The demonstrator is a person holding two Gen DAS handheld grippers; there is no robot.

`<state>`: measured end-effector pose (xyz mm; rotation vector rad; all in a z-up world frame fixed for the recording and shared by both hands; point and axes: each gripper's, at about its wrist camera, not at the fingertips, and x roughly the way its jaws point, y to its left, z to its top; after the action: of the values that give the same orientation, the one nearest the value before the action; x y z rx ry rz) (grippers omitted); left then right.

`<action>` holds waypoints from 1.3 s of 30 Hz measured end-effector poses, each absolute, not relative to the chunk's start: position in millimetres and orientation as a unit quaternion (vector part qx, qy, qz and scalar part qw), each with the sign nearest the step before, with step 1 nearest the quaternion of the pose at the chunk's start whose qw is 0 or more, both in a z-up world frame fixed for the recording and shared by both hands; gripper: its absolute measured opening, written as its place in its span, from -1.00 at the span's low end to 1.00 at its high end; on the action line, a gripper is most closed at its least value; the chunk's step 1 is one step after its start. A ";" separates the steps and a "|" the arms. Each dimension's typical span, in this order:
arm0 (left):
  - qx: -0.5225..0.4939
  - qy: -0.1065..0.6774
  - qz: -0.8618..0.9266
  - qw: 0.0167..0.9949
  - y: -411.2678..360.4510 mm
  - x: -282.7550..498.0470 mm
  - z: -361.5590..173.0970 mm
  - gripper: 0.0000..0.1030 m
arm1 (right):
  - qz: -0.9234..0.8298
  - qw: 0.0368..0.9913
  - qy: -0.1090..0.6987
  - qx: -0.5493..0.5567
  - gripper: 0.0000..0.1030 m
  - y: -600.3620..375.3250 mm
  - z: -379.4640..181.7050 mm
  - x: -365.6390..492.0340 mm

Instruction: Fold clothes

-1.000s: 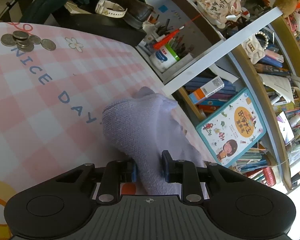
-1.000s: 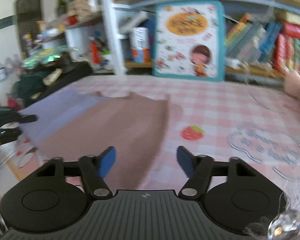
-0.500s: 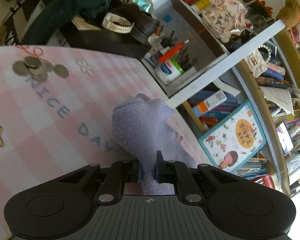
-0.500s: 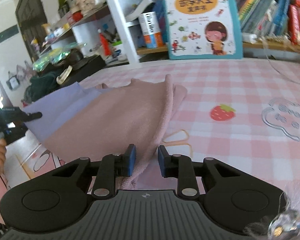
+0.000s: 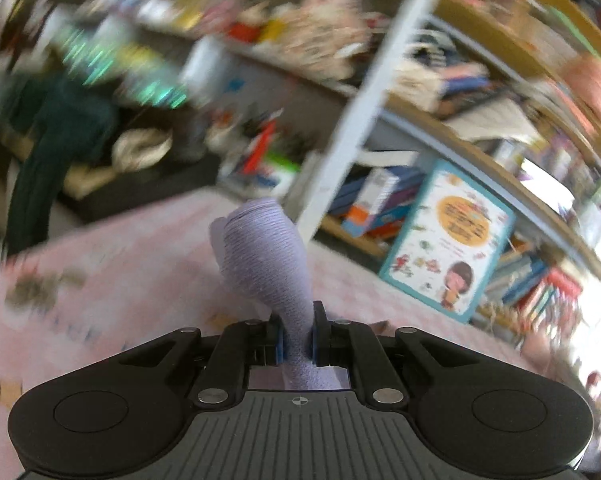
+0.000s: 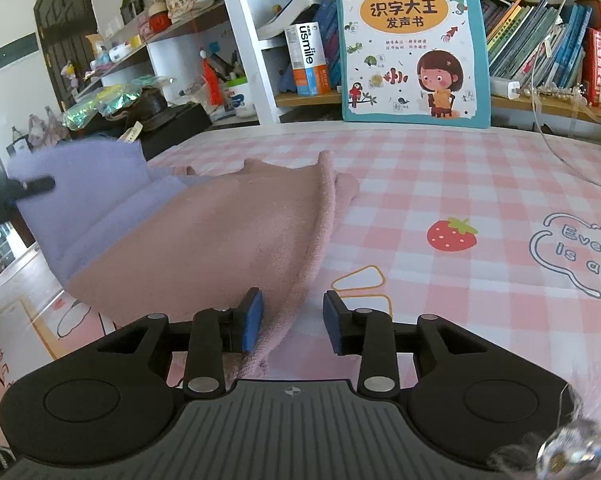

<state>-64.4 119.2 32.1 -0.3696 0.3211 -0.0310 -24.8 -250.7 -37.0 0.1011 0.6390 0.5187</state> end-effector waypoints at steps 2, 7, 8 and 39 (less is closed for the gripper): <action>-0.137 0.142 -0.035 0.980 95.1 -65.4 45.1 -0.80 | 0.252 0.915 0.310 0.049 -0.39 -250.9 -37.0 -24.9; -0.020 0.119 -0.092 0.988 28.3 -67.1 60.6 -0.79 | 0.252 0.915 0.311 0.050 -0.39 -250.7 -36.8 -25.0; 0.008 0.122 -0.107 0.987 12.2 -67.2 59.3 -0.78 | 0.253 0.915 0.311 0.050 -0.39 -250.9 -36.9 -25.1; 0.052 0.254 -0.238 0.936 -70.9 -51.7 2.5 0.28 | 0.258 0.912 0.313 0.067 -0.35 -254.8 -37.3 -23.8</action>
<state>-51.7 -70.9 2.5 0.1072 0.5183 -0.4870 -23.8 -254.8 -37.3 0.1384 0.6449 0.5322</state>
